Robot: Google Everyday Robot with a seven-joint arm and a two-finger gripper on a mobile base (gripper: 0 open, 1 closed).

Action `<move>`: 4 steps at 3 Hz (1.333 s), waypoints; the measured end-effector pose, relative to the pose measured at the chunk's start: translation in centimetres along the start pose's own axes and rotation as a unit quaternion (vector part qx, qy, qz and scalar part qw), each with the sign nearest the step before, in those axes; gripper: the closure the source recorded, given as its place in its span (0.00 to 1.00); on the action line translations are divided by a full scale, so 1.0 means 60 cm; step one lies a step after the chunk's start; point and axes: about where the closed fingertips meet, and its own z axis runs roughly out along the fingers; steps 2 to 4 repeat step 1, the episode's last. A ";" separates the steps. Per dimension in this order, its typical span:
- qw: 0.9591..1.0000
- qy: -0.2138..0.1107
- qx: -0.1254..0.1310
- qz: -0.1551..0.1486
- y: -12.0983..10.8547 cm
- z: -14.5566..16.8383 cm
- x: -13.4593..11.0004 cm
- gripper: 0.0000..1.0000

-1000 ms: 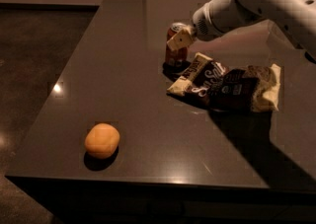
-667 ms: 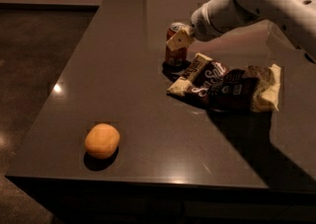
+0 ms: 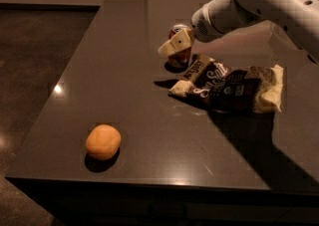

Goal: Move coke can near brown chip bag

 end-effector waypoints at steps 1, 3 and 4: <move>1.000 0.000 0.000 0.000 0.000 0.000 0.000 0.00; 1.000 0.000 0.000 0.000 0.000 0.000 0.000 0.00; 1.000 0.000 0.000 0.000 0.000 0.000 0.000 0.00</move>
Offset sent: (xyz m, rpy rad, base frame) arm 0.0000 0.0000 0.0000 0.0000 0.0000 0.0000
